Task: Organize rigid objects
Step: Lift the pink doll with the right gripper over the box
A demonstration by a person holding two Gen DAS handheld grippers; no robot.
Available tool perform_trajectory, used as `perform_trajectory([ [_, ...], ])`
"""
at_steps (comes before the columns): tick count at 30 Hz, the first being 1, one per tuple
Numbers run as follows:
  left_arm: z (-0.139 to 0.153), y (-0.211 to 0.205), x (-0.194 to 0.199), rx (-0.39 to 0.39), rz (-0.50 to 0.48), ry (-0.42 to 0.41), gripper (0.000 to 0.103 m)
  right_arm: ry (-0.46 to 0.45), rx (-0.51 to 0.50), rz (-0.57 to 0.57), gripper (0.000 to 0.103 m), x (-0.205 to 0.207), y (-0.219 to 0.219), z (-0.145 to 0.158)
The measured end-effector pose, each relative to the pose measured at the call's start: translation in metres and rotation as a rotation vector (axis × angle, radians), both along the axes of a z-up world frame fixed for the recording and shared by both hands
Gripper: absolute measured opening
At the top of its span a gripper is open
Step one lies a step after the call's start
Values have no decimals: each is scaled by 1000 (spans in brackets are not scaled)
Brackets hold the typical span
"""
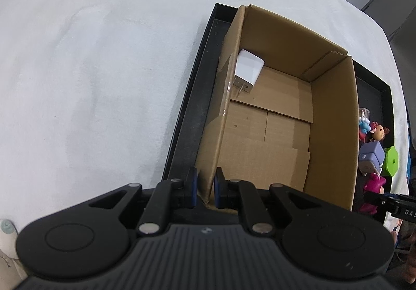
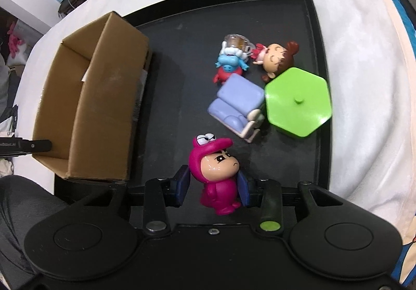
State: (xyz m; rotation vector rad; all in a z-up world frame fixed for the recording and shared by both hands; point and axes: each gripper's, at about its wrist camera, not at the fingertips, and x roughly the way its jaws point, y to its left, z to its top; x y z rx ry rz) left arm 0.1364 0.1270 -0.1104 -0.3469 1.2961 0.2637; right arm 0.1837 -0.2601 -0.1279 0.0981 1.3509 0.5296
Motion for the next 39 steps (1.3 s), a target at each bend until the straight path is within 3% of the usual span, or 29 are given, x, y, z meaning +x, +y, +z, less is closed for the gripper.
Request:
perform_trajectory([
  [17, -2, 1, -5, -1, -32, -17, 11, -116, -41, 94, 39, 5, 73, 58],
  [39, -5, 8, -8, -40, -59, -31, 11, -151, -15, 113, 39, 29, 165, 81],
])
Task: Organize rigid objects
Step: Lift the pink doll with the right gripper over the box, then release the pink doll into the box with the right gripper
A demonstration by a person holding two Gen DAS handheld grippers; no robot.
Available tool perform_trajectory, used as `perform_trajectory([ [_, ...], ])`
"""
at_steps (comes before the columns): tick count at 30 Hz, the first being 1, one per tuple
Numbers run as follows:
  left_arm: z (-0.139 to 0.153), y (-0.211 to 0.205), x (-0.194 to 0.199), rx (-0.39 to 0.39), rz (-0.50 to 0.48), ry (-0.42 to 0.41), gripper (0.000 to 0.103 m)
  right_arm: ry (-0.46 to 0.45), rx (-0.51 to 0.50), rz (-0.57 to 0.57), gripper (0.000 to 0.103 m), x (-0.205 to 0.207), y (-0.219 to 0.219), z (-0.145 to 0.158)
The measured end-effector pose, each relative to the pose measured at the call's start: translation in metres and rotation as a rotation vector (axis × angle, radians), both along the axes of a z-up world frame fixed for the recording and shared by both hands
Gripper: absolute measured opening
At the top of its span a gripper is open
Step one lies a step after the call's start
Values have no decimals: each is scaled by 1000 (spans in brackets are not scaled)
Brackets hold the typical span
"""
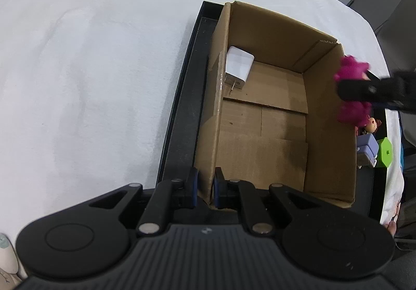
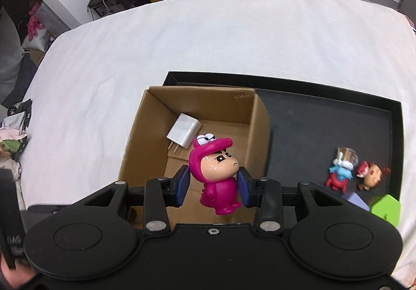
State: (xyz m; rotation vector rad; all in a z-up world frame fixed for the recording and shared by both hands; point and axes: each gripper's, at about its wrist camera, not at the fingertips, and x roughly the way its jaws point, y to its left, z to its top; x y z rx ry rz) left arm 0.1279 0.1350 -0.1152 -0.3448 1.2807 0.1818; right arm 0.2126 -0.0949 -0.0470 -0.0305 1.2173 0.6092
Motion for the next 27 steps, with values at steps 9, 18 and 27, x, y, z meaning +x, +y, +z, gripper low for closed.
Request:
perform_trajectory([
  [9, -2, -1, -3, 0, -22, -3, 11, 8, -7, -29, 39, 19, 25, -19],
  [18, -3, 2, -1, -14, -17, -1, 11, 24, -22, -45, 39, 29, 40, -38],
  [27, -2, 2, -1, -11, -10, 5, 11, 37, 40, -45, 49, 27, 31, -38],
])
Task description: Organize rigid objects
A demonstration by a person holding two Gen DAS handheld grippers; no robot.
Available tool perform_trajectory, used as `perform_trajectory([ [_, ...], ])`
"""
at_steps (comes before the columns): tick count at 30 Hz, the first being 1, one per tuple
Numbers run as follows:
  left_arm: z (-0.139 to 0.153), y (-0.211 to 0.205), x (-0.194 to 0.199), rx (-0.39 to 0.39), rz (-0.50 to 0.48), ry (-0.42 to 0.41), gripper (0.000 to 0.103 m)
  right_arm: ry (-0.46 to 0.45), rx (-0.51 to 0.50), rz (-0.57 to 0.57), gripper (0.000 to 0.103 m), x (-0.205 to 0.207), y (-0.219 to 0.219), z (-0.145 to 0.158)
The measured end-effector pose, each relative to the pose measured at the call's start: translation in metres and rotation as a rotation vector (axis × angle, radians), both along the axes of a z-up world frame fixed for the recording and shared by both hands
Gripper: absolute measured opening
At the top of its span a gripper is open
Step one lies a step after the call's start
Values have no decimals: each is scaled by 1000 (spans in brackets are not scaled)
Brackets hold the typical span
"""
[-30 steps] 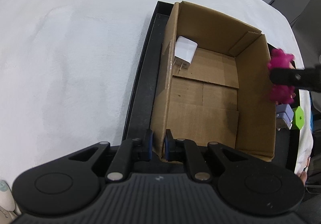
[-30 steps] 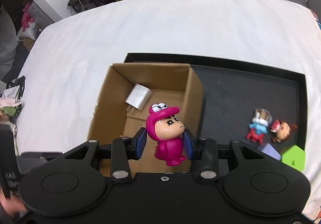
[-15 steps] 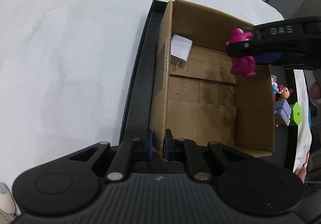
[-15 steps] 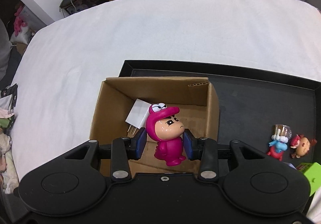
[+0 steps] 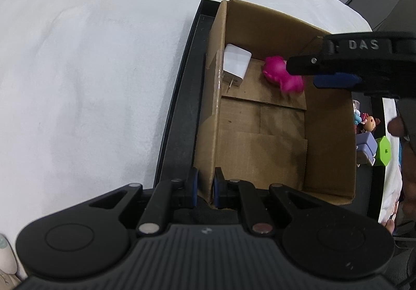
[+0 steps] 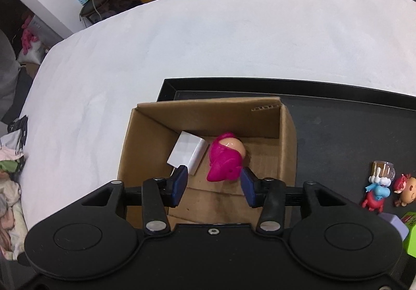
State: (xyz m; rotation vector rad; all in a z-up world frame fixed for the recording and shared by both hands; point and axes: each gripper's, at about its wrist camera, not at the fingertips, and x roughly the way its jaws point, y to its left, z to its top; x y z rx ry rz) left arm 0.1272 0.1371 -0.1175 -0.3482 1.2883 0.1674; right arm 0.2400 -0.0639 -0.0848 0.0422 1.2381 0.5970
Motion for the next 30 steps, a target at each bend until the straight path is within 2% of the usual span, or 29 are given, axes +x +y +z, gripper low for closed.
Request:
perform_trajectory([
  [4, 1, -1, 0, 4, 4, -2, 11, 8, 27, 14, 58, -5, -7, 5],
  [6, 1, -1, -1, 7, 6, -1, 11, 1, 40, 24, 64, -9, -10, 10],
  [7, 1, -1, -1, 7, 6, 0, 11, -9, 39, 29, 71, -12, -11, 13],
  [13, 4, -4, 0, 21, 4, 1, 11, -42, 48, 71, 73, -25, -23, 30],
  [16, 4, -3, 1, 16, 13, 6, 11, -51, 50, 83, 85, -30, -34, 37],
  [23, 6, -7, 0, 37, 8, 1, 10, -76, 92, 78, 86, -37, -66, 50],
  [30, 7, -10, 0, 48, 22, 3, 11, -84, 119, 62, 89, -44, -99, 47],
])
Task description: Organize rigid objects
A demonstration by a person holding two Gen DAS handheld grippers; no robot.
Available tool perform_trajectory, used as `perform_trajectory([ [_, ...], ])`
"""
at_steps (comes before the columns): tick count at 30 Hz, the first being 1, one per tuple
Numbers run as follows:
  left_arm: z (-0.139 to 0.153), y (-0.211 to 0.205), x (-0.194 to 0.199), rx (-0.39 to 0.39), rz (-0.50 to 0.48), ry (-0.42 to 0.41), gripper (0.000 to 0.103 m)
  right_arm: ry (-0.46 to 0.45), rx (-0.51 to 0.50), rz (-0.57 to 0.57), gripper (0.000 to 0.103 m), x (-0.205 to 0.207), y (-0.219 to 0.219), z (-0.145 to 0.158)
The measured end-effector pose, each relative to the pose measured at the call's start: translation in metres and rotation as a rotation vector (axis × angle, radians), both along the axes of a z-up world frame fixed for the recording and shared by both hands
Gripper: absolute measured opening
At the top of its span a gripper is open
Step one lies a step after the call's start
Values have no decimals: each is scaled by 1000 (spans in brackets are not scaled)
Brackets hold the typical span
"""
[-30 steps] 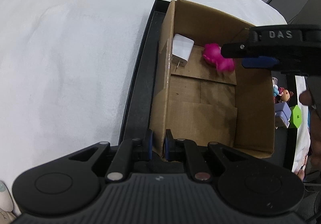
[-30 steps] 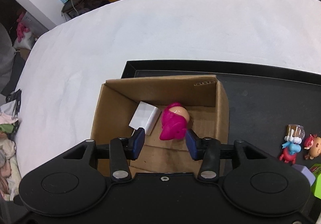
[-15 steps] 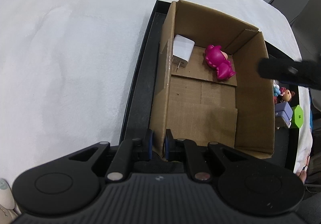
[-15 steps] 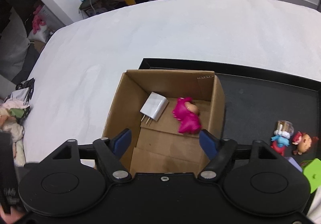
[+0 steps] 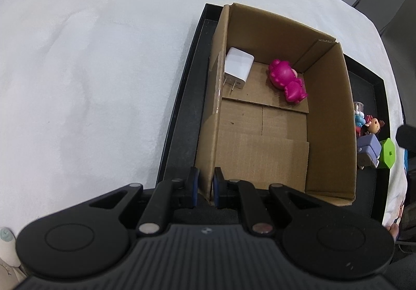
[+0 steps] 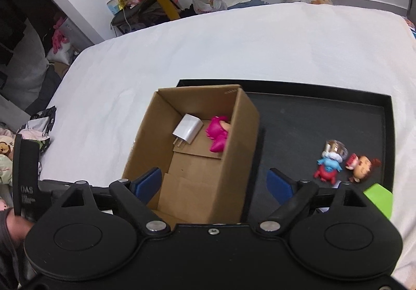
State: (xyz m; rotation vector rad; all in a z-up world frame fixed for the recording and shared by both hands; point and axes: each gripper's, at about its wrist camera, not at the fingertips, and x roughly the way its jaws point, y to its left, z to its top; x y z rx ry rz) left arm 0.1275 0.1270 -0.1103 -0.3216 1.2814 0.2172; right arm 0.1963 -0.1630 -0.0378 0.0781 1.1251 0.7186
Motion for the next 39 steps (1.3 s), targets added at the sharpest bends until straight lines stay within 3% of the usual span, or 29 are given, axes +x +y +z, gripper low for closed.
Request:
perform_trajectory([
  [8, 2, -3, -1, 23, 8, -13, 10, -13, 44, -59, 92, -2, -37, -15],
  [14, 4, -6, 3, 48, 17, 1, 10, -42, 5, -104, 93, -1, -59, -27],
  [25, 9, -8, 4, 57, 41, 19, 10, 7, 8, -171, 93, 10, -104, -51],
  [33, 8, -14, 7, 96, 26, 34, 11, 46, 82, -241, 93, 19, -142, -52],
  [36, 8, -15, 7, 102, 25, 36, 11, 48, 95, -275, 92, 22, -150, -52],
  [39, 8, -16, 7, 105, 20, 38, 11, 47, 93, -286, 83, 26, -153, -54],
])
